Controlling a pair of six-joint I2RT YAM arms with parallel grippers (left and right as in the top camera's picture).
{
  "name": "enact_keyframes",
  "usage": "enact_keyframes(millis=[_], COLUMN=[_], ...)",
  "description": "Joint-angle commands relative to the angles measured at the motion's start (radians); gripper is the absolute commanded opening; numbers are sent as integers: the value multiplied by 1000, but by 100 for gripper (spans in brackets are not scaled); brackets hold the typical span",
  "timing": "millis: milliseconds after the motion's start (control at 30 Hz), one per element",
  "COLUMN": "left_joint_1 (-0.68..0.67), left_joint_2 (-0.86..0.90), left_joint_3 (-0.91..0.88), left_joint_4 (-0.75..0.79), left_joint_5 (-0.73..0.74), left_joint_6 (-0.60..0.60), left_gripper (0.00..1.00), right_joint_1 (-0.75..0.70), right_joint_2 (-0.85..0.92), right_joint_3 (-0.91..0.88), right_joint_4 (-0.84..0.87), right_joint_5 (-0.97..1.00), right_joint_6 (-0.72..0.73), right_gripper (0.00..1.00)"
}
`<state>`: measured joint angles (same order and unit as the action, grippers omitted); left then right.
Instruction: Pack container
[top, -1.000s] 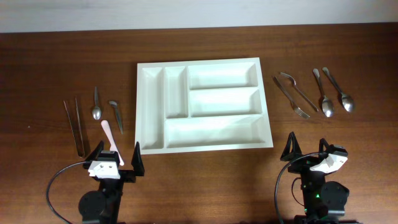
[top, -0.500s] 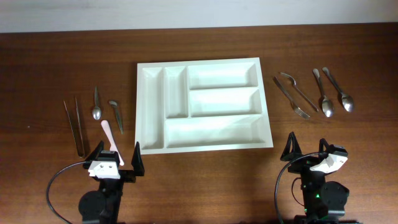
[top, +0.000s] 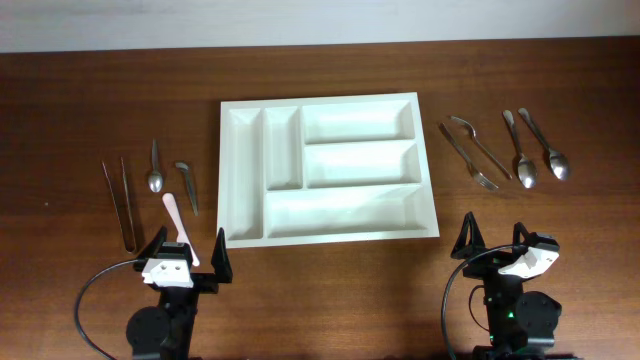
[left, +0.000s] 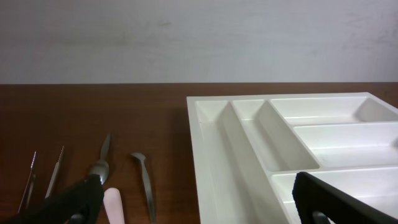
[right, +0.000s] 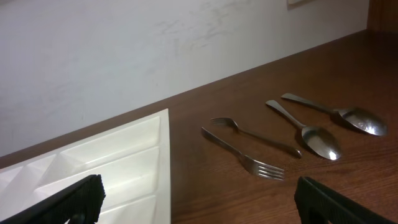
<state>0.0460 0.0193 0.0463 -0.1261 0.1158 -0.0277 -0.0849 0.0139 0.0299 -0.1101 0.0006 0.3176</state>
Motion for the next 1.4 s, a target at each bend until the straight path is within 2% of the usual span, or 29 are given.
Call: enact_keyframes(millis=[0,700,1000,1167,1267,1367], left_joint_1=[-4,-4,-4,-4,-4,-4], left_joint_2=[-12,-12,-12,-12,-12,-12], left_joint_3=[-13,-13,-13,-13,-13,-13], left_joint_4=[6,6,6,6,6,6], left_joint_5=[-10,-10,-10,-10,-10,-10], left_joint_6=[-2,-2,-2,-2,-2,-2], left_gripper=[99,99,99,99,99,99], right_joint_1=[5,5,5,4,-6,-29], right_joint_2=[-10,-10,18,217,466,717], right_joint_3=[-10,-10,50,222,425,668], right_joint_4=[2,2,92,90,42,-105], right_joint_5=[11,-20,-32,40,38,30], right_joint_6=[6,6,5,-45,-135,-177], right_gripper=[99,99,99,99,99,99])
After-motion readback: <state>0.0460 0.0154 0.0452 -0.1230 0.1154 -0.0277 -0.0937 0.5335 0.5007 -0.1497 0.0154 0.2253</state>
